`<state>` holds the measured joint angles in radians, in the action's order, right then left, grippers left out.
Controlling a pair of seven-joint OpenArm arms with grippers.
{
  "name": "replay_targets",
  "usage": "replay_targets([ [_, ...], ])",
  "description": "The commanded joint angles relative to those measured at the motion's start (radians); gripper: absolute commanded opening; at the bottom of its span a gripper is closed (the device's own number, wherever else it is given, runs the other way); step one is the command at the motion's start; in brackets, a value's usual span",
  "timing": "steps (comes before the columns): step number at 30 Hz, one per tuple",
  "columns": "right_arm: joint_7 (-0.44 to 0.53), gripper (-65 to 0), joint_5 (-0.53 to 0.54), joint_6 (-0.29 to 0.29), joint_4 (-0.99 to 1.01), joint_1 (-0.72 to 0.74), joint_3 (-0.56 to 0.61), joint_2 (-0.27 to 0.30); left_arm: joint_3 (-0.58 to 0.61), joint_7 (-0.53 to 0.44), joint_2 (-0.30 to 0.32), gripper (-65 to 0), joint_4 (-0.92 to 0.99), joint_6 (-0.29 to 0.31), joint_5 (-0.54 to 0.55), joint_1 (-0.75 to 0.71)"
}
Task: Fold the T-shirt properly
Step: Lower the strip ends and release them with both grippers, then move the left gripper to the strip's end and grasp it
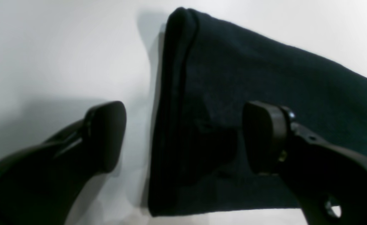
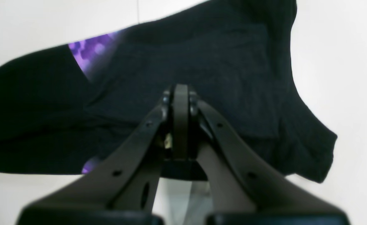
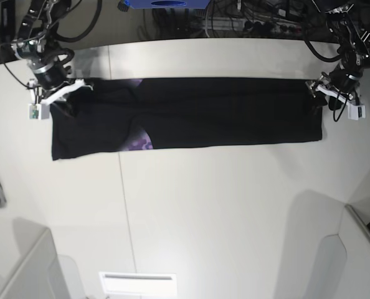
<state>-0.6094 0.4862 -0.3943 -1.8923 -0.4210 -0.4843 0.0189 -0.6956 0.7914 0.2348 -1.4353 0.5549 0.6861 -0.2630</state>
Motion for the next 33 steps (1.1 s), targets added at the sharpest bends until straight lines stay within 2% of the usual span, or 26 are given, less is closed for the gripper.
replay_targets([
  [1,0.023,-65.0,0.012,-0.007,-0.022,0.0,-0.007,0.008,0.009,0.018,0.01,-9.1,0.008,-0.002,-0.004,0.001],
  [2,0.023,-65.0,0.012,-0.007,-0.022,0.0,-0.007,0.008,0.018,0.018,0.01,-10.2,0.017,-0.002,-0.004,0.001],
  [4,0.023,-65.0,0.012,-0.007,-0.022,0.0,-0.007,0.008,0.035,0.016,0.01,-17.3,0.031,-0.002,-0.004,0.003],
  [10,0.026,-65.0,0.012,-0.007,-0.022,-0.011,-0.006,0.008,0.058,0.016,0.01,-45.7,0.031,-0.002,-0.004,0.003],
  [13,0.026,-65.0,0.012,-0.007,-0.022,-0.011,-0.009,0.008,0.052,0.016,0.01,-62.4,0.031,-0.002,-0.004,0.004],
  [14,0.026,-65.0,0.012,-0.007,-0.022,-0.011,-0.009,0.008,0.05,0.016,0.01,-65.0,0.031,-0.002,-0.004,0.004],
  [24,0.024,-65.0,0.012,-0.007,-0.022,-0.011,-0.009,0.008,0.049,0.015,0.051,-65.0,-0.032,-0.002,-0.004,0.0],
  [33,0.023,-65.0,0.012,-0.007,-0.022,-0.011,-0.009,0.008,0.06,0.015,0.042,-65.0,-0.249,-0.006,-0.015,-0.074],
])
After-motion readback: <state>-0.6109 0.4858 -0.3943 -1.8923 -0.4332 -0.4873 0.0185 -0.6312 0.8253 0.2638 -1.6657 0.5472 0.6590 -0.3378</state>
